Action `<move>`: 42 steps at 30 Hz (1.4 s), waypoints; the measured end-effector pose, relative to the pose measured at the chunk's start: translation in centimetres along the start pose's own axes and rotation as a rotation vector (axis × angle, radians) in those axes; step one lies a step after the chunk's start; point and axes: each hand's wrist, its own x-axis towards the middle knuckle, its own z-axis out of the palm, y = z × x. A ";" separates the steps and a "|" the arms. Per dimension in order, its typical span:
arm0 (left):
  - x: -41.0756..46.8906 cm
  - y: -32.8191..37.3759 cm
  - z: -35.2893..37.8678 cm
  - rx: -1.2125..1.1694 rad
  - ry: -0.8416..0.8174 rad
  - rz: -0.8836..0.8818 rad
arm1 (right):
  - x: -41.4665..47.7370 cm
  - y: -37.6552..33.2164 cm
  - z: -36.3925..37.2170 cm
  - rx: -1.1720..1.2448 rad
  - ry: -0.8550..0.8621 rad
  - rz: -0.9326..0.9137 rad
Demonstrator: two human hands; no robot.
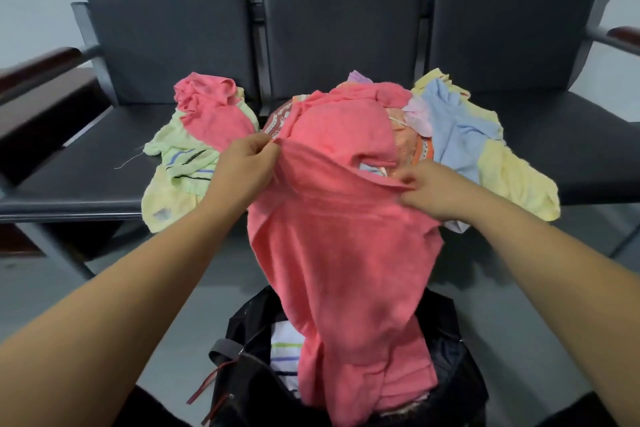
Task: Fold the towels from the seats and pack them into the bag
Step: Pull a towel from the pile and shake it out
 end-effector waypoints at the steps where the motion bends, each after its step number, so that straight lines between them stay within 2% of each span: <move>1: 0.2 -0.2 -0.1 0.071 0.018 0.031 | 0.1 0.3 -0.4 0.056 0.083 0.044; 4: 0.6 -0.8 -0.3 0.256 0.003 0.139 | 0.3 0.8 -0.9 0.256 0.281 0.120; 7: 1.1 -1.3 -0.4 0.433 -0.071 0.208 | 0.1 1.3 -1.3 0.364 0.339 0.087; 11: 1.4 -1.9 -1.0 0.680 -0.234 0.155 | 0.0 2.4 -1.9 0.271 0.378 0.110; 12: 1.3 -2.1 -1.1 0.673 -0.267 0.146 | 0.0 2.7 -1.9 0.268 0.395 0.118; 14: 1.1 -2.4 -1.2 0.520 -0.362 0.105 | 0.1 3.3 -1.6 0.299 0.411 0.125; 18: 0.5 -2.4 -1.5 0.068 -0.672 0.062 | 0.5 3.7 -1.2 0.381 0.464 0.223; 21: 0.1 -1.9 -1.5 -0.067 -0.768 0.002 | 0.6 3.4 -1.0 0.563 0.439 0.301; 24: -0.5 -1.3 -1.4 -0.115 -0.868 0.010 | 0.4 2.6 -0.9 0.627 0.434 0.253; 28: -0.4 -0.8 -1.1 0.026 -0.799 0.122 | -0.1 0.7 -0.6 0.716 0.317 0.144; 32: -0.4 -0.6 -0.5 -0.034 -0.720 0.164 | -0.9 -1.6 0.5 0.739 0.088 0.090; 36: -0.8 -0.1 0.0 -0.019 -0.707 0.343 | -1.4 -2.9 1.6 0.683 -0.125 -0.088; 39: -0.9 0.3 0.3 -0.019 -0.670 0.437 | -1.6 -3.8 2.4 0.500 -0.094 -0.163; 42: -0.8 0.5 0.3 -0.023 -0.665 0.401 | -1.5 -4.2 2.6 0.420 -0.019 -0.217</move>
